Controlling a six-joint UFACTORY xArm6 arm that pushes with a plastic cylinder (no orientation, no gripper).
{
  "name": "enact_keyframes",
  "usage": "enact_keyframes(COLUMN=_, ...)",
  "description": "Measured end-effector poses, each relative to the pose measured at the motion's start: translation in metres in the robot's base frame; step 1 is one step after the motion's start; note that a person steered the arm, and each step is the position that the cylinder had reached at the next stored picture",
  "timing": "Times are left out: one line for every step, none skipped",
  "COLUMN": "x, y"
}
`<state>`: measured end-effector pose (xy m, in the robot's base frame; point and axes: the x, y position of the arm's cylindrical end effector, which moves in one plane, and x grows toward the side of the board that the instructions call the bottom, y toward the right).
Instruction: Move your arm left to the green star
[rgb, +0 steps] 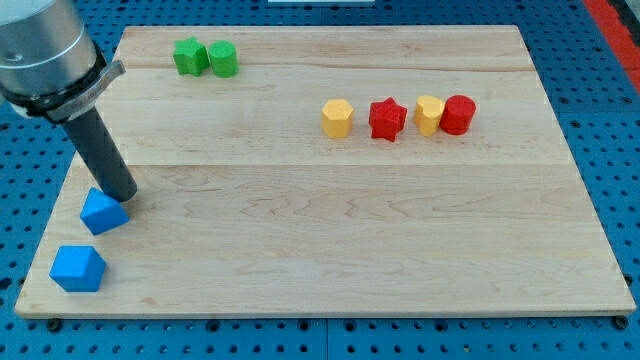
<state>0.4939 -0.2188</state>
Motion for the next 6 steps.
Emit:
enact_keyframes(x=0.023, y=0.0)
enact_keyframes(x=0.042, y=0.0)
enact_keyframes(x=0.049, y=0.0)
enact_keyframes(x=0.034, y=0.0)
enact_keyframes(x=-0.024, y=0.003)
enact_keyframes(x=-0.109, y=0.0)
